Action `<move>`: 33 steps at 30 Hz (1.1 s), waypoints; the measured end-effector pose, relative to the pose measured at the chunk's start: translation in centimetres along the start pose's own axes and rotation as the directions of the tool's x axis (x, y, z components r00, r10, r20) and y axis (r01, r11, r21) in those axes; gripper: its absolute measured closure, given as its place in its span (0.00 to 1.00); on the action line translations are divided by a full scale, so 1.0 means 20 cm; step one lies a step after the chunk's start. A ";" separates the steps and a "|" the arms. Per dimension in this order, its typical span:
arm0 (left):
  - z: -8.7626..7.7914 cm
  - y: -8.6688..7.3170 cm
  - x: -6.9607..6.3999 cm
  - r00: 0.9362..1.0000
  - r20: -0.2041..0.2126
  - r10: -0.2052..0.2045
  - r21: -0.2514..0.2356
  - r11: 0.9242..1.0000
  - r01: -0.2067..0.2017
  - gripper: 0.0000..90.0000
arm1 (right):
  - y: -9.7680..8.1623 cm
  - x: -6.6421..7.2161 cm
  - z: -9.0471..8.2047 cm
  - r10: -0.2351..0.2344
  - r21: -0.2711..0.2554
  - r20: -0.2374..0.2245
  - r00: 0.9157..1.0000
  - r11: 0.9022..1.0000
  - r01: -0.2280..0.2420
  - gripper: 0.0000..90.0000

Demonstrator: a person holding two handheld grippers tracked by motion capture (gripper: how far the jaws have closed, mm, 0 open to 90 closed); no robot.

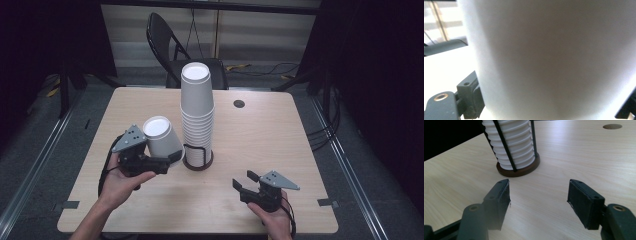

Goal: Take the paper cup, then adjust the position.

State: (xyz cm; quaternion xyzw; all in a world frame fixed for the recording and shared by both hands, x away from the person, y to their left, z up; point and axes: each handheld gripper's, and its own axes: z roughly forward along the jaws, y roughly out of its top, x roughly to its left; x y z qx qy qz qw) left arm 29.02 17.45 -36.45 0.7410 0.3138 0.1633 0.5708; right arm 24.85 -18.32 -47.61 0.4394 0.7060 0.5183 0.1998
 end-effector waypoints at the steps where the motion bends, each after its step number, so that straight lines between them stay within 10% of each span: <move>1: 0.01 -0.01 -0.01 1.000 0.009 -0.005 0.003 1.000 0.005 0.12 | 0.00 0.00 0.00 -0.002 -0.004 -0.007 1.000 1.000 0.002 0.39; 9: 0.10 -0.09 -0.09 0.997 0.055 -0.061 0.068 0.996 0.057 0.12 | 0.03 0.04 0.03 -0.003 0.009 -0.071 0.998 1.000 0.004 0.40; 17: 0.15 -0.18 -0.13 0.974 0.092 -0.209 0.095 0.975 0.200 0.12 | 0.03 0.11 0.02 -0.062 -0.020 -0.089 0.994 0.998 0.061 0.42; 24: 0.17 -0.24 -0.14 0.940 0.108 -0.324 0.115 0.943 0.311 0.12 | 0.04 0.17 0.03 -0.080 -0.041 -0.115 0.990 0.996 0.076 0.49; 33: 0.20 -0.28 -0.12 0.874 0.152 -0.461 0.152 0.885 0.441 0.12 | 0.08 0.26 0.05 -0.116 -0.053 -0.156 0.981 0.993 0.109 0.48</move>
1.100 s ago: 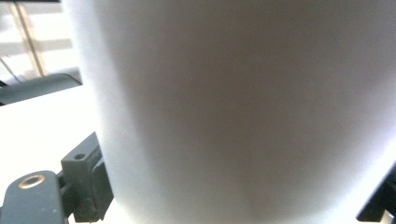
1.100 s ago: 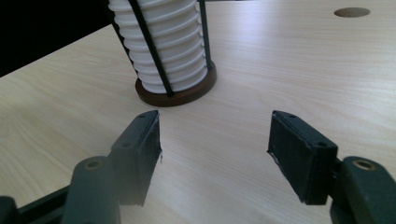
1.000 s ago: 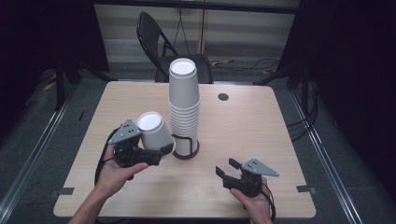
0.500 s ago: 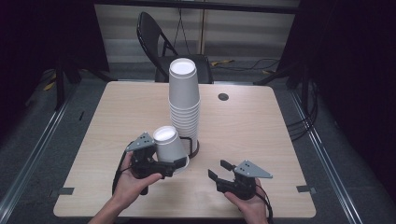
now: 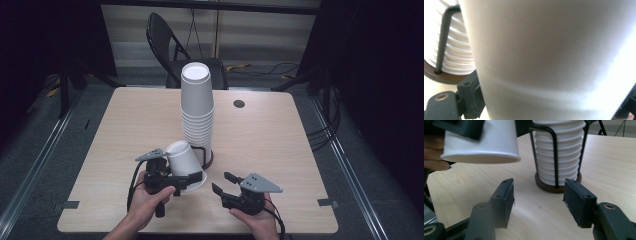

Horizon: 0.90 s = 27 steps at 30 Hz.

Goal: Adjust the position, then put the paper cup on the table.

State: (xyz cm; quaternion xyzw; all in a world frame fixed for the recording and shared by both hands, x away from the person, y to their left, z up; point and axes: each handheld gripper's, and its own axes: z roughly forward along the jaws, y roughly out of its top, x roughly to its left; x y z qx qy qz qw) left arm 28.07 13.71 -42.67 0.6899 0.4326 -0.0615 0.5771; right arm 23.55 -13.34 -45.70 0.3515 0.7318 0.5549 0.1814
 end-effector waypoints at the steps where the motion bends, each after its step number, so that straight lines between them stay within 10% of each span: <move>1: 0.00 0.00 0.00 1.000 0.000 0.000 0.000 1.000 0.000 0.12 | 0.00 0.01 0.01 -0.006 0.001 -0.010 1.000 1.000 0.006 0.49; 10: 0.02 -0.02 0.04 0.989 0.047 -0.142 0.029 0.990 0.141 0.12 | -0.01 0.11 0.08 -0.122 -0.052 -0.041 0.992 0.991 0.120 0.53; 19: 0.03 -0.04 0.06 0.965 0.095 -0.246 0.031 0.969 0.244 0.13 | 0.00 0.13 0.09 -0.126 -0.098 -0.015 0.992 0.987 0.124 0.59; 23: 0.03 -0.04 0.05 0.971 0.058 -0.230 0.031 0.973 0.229 0.13 | 0.02 0.12 0.09 -0.124 -0.115 -0.008 0.992 0.986 0.122 0.61; 27: 0.05 -0.05 0.06 0.956 0.079 -0.281 0.035 0.960 0.279 0.13 | 0.01 0.12 0.12 -0.131 -0.142 0.004 0.991 0.981 0.130 0.67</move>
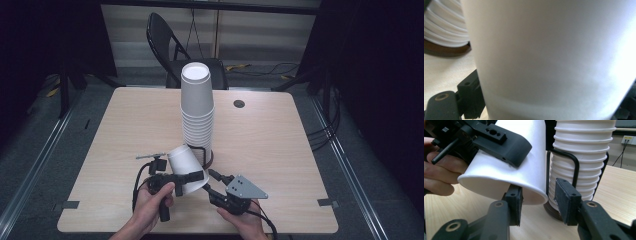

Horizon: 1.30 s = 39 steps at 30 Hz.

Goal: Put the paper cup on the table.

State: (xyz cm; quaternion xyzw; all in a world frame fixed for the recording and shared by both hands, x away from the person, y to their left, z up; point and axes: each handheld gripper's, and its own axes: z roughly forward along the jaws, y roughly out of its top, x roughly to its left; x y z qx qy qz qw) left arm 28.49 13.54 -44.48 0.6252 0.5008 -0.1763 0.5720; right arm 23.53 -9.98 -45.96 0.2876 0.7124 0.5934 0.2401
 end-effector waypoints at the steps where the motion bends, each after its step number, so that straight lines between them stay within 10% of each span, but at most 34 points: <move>1: 0.00 -0.01 0.00 1.000 0.012 -0.020 0.008 1.000 0.019 0.13 | 0.00 0.00 0.00 -0.008 -0.002 -0.002 1.000 1.000 0.008 0.68; 20: 0.09 -0.09 -0.02 0.992 0.079 -0.095 0.077 0.993 0.089 0.12 | -0.03 0.01 0.05 -0.005 -0.017 0.024 1.000 1.000 0.006 0.80; 39: 0.08 -0.05 -0.02 0.995 0.091 0.048 -0.017 0.999 -0.047 0.07 | -0.01 0.00 0.00 -0.001 0.005 0.035 0.999 1.000 0.000 0.95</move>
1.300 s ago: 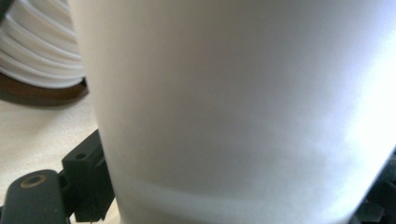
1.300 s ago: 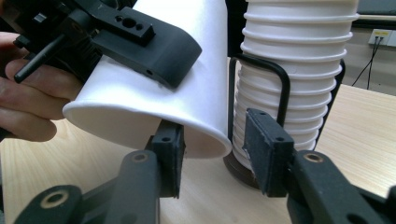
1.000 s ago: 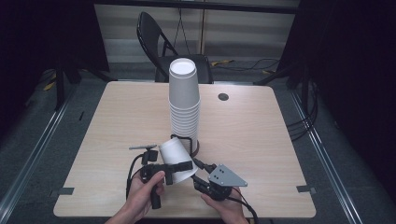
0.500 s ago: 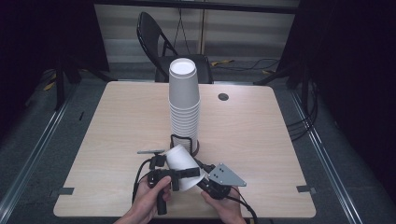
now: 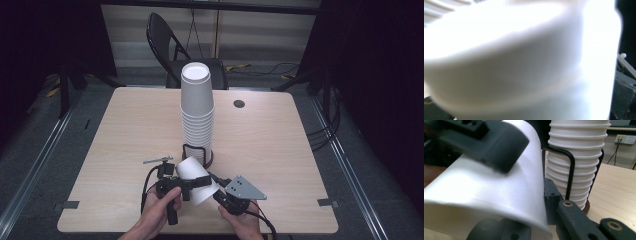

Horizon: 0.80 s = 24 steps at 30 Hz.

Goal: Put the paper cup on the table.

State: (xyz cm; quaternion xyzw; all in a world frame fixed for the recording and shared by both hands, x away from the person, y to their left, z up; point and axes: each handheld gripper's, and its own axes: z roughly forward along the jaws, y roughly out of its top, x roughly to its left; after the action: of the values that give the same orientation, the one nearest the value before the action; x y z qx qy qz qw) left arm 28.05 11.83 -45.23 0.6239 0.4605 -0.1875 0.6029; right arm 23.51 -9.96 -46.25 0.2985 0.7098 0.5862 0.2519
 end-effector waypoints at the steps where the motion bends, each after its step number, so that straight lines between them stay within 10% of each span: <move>1: -0.01 0.01 0.00 1.000 -0.003 0.012 -0.005 1.000 -0.012 0.06 | 0.00 0.00 0.00 -0.001 0.002 0.002 1.000 1.000 0.001 0.95; 24: -0.09 0.11 0.04 0.990 -0.057 0.128 -0.081 0.988 -0.132 0.13 | 0.02 -0.02 -0.08 0.056 0.076 -0.058 0.997 0.996 -0.051 0.96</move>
State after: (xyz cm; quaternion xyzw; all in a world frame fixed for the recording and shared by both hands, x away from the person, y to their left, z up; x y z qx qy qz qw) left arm 29.61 14.00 -44.23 0.6312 0.4418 -0.1121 0.6276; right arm 22.62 -11.24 -45.56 0.3088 0.7302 0.5745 0.2034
